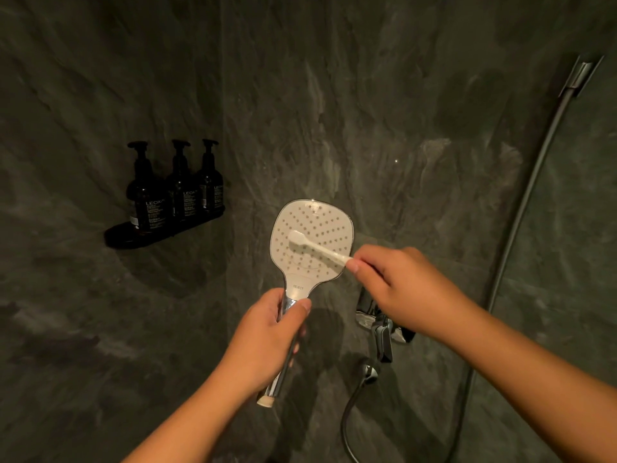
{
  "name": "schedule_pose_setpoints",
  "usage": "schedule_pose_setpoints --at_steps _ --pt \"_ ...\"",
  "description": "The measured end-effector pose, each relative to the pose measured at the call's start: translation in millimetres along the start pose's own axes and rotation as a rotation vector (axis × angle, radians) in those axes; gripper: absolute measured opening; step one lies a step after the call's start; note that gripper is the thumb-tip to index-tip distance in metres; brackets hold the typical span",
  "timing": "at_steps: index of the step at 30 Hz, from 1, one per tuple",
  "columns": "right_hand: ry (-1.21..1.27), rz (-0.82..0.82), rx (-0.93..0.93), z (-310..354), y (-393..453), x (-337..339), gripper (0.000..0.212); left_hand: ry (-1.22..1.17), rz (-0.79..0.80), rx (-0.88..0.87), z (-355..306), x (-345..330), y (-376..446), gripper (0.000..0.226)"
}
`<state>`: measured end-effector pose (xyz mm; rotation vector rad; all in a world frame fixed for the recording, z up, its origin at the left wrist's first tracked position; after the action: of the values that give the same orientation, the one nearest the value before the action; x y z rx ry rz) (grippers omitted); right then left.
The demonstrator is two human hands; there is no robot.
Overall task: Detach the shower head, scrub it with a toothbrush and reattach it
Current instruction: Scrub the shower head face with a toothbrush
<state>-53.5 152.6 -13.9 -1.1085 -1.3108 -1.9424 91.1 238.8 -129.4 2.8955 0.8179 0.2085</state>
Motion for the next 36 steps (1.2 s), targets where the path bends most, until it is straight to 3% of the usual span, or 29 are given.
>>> schedule_pose_setpoints --at_steps 6,14,20,25,31,36 --pt "0.024 -0.140 -0.019 -8.8 9.6 30.4 0.028 -0.034 0.005 -0.005 -2.8 -1.1 -0.2 0.025" --pt "0.001 0.001 0.010 -5.5 -4.7 11.5 0.031 -0.008 -0.006 -0.008 -4.1 1.2 -3.5 0.020" --pt "-0.031 -0.107 -0.004 -11.1 11.7 38.0 0.028 -0.021 -0.005 -0.020 -8.0 0.1 -4.4 0.019" --pt "-0.017 0.032 0.019 0.2 -5.9 14.6 0.032 -0.024 -0.016 -0.010 -6.6 2.7 -6.4 0.020" --pt "-0.036 -0.104 -0.004 -7.5 11.4 37.7 0.028 -0.036 -0.007 -0.018 -5.1 1.4 -7.1 0.026" --pt "-0.001 0.032 0.019 2.0 -10.8 11.4 0.031 -0.028 -0.016 -0.019 -0.3 4.3 -7.6 0.029"
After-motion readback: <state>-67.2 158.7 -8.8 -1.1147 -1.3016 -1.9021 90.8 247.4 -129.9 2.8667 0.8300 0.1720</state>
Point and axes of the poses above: each hand's wrist, its own y-axis towards the middle knuckle, its own x-axis out of the back of the hand, z = x × y, the point moved 6 cm from there along y, towards the middle knuckle, and after that the axes turned 5 degrees about x, right-handed, at the moved point
